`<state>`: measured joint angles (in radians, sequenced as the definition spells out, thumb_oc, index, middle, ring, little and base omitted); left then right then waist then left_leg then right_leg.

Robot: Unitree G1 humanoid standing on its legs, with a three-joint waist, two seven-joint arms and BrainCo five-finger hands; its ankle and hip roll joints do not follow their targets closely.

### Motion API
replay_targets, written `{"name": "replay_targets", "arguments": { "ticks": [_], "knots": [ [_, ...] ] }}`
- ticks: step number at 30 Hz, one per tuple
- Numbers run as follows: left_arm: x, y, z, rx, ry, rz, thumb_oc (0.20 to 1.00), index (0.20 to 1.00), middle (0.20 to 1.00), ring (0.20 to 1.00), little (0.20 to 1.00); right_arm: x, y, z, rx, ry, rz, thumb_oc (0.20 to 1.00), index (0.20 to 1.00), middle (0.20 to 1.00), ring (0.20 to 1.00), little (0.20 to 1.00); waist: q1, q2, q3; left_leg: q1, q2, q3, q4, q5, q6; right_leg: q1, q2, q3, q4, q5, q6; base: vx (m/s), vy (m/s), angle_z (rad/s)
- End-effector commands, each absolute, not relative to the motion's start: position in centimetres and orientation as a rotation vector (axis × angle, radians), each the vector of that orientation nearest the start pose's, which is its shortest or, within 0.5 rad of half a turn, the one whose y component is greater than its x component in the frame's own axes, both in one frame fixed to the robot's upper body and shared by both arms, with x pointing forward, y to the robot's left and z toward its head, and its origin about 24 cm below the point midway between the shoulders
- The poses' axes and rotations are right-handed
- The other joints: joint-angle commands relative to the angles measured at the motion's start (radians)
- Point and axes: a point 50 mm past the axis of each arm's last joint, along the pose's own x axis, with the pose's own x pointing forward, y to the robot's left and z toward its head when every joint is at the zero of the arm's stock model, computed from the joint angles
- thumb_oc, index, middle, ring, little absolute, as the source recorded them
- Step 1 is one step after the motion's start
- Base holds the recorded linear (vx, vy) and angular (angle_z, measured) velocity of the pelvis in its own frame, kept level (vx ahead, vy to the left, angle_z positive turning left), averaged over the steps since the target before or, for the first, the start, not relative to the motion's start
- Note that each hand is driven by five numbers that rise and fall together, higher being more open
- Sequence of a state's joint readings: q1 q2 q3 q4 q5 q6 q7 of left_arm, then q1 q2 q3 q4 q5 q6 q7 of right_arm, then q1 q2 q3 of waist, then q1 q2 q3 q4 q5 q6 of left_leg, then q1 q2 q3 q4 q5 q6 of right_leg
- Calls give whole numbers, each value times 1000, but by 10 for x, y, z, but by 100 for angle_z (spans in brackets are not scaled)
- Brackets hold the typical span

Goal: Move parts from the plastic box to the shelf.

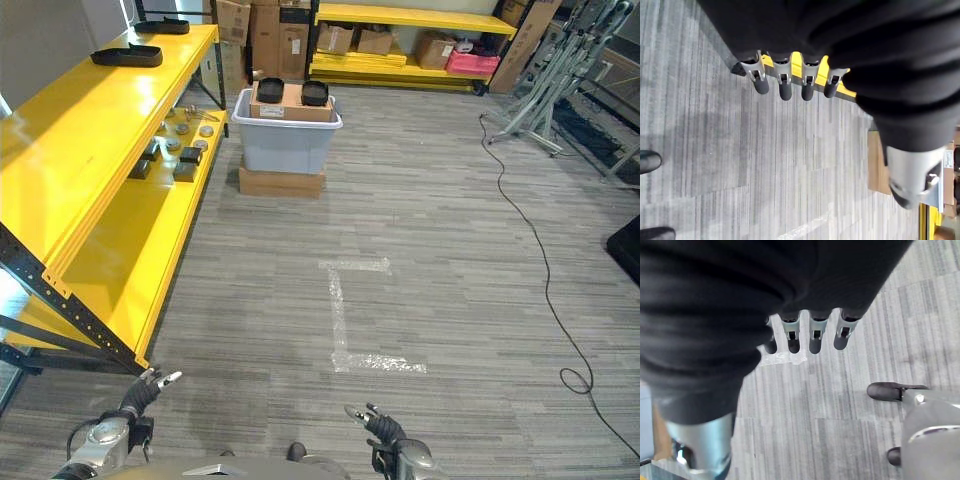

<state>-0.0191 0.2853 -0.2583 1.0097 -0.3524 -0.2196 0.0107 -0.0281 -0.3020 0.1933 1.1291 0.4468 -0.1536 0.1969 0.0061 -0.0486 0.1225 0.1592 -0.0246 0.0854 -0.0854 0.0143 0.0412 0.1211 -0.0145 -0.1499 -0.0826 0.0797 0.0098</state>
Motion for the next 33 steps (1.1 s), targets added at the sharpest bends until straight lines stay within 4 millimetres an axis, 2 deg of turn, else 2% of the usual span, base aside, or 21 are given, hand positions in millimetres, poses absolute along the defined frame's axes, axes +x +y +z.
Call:
{"name": "replay_targets", "arguments": {
  "ticks": [1,2,3,4,5,7,8,9,11,13,14,16,18,19,20,21,22,26,27,29,33],
  "knots": [
    [189,220,-113,81,675,67,1000,1000,1000,1000,1000,164,-239,-126,95,797,-54,1000,1000,1000,1000,1000,3,12,25,4,-23,32,-2,-96,37,5,-20,-13,123,-139,64,51,59,-2],
    [191,221,-112,101,674,60,1000,1000,1000,1000,1000,168,-235,-124,92,782,-45,1000,1000,1000,1000,1000,-4,12,36,-1,-29,30,1,-101,52,-41,-20,-9,211,-142,69,7,94,-7],
    [195,222,-110,135,676,63,1000,1000,1000,1000,1000,178,-231,-120,94,761,-42,1000,1000,1000,1000,1000,-3,25,75,-19,-15,48,35,-105,60,-144,-44,-33,414,-113,93,-19,77,-13],
    [195,223,-110,141,676,64,1000,1000,1000,1000,1000,179,-230,-120,98,761,-41,1000,1000,1000,1000,1000,-1,26,82,-25,-14,48,43,-106,61,-157,-47,-35,439,-106,97,-59,46,-22],
    [195,224,-110,154,680,68,1000,1000,1000,1000,1000,181,-228,-120,104,762,-34,1000,1000,1000,1000,1000,4,24,102,-34,-13,52,66,-111,63,-190,-63,-44,481,-70,114,-4,-2,-30],
    [192,227,-112,146,692,90,1000,1000,1000,1000,1000,180,-226,-122,115,779,-26,1000,1000,1000,1000,1000,6,18,127,-31,-16,63,89,-125,62,-223,-98,-73,472,-9,131,122,-44,-27],
    [189,230,-113,128,703,109,1000,1000,1000,1000,1000,176,-224,-125,114,805,-19,1000,1000,1000,1000,1000,1,16,137,-14,-17,73,91,-134,55,-229,-109,-89,424,10,137,322,-126,-28],
    [185,232,-116,134,723,115,1000,1000,1000,1000,1000,168,-223,-130,109,849,-23,1000,1000,1000,1000,1000,-11,11,141,10,-18,81,95,-149,46,-236,-108,-101,342,23,140,305,-125,-28],
    [179,232,-119,149,741,112,1000,1000,1000,1000,1000,159,-223,-135,118,887,-33,1000,1000,1000,1000,1000,-26,5,142,27,-24,75,104,-168,47,-258,-103,-88,301,47,148,273,-125,-15],
    [172,232,-123,162,773,114,1000,1000,1000,1000,1000,143,-223,-143,131,952,-53,1000,1000,1000,1000,1000,-46,4,143,51,-32,68,121,-197,53,-293,-105,-72,302,74,154,278,-129,-1],
    [172,232,-123,162,773,114,1000,1000,1000,1000,1000,143,-223,-143,131,952,-53,1000,1000,1000,1000,1000,-46,4,143,51,-32,68,121,-197,53,-293,-105,-72,302,74,154,281,-146,5],
    [165,232,-128,173,799,123,1000,1000,1000,1000,1000,125,-228,-150,129,1048,-86,1000,1000,1000,1000,1000,-59,15,128,61,-20,68,156,-213,40,-256,-78,-86,263,-15,96,348,-216,2],
    [160,229,-131,122,809,159,1000,1000,1000,1000,1000,113,-234,-154,121,1124,-105,1000,1000,1000,1000,1000,-67,23,110,70,-6,63,227,-225,20,-210,-53,-82,226,-57,58,302,-176,0],
    [160,227,-132,101,806,170,1000,1000,1000,1000,1000,109,-238,-155,111,1149,-108,1000,1000,1000,1000,1000,-64,24,103,49,10,69,312,-180,-3,-182,-44,-83,200,-69,39,273,-245,4],
    [163,224,-131,68,789,189,1000,1000,1000,1000,1000,104,-245,-155,86,1183,-115,1000,1000,1000,1000,1000,-49,9,109,-71,41,76,566,-66,-47,-122,-40,-75,152,-84,4,297,-306,1],
    [165,223,-130,45,783,199,1000,1000,1000,1000,1000,101,-249,-155,69,1202,-129,1000,1000,1000,1000,1000,-38,1,115,-151,63,83,672,-30,-59,-96,-40,-74,139,-91,-11,278,-296,-28],
    [166,221,-130,36,783,194,1000,1000,1000,1000,1000,97,-254,-154,64,1211,-144,1000,1000,1000,1000,1000,-29,0,123,-214,87,83,727,-34,-59,-72,-34,-72,132,-97,-19,144,-137,-38],
    [164,217,-132,51,808,166,1000,1000,1000,1000,1000,101,-259,-152,100,1174,-195,1000,1000,1000,1000,1000,-4,3,130,-268,67,100,616,-45,-41,-35,-31,-50,128,-119,-13,299,-10,-9],
    [152,218,-138,75,851,167,1000,1000,1000,1000,1000,109,-260,-150,96,1145,-199,1000,1000,1000,1000,1000,14,19,132,-275,21,69,448,-25,-40,-17,-5,-3,130,-132,-3,329,99,-21],
    [142,221,-141,76,875,180,1000,1000,1000,1000,1000,111,-261,-149,67,1147,-178,1000,1000,1000,1000,1000,37,34,135,-303,-3,19,332,23,-53,0,23,35,134,-149,0,362,80,-39],
    [122,226,-147,100,923,170,1000,1000,1000,1000,1000,112,-261,-148,74,1145,-159,1000,1000,1000,1000,1000,81,45,146,-361,3,1,210,110,-87,62,61,53,118,-188,-14,316,57,-26]
  ]
}}
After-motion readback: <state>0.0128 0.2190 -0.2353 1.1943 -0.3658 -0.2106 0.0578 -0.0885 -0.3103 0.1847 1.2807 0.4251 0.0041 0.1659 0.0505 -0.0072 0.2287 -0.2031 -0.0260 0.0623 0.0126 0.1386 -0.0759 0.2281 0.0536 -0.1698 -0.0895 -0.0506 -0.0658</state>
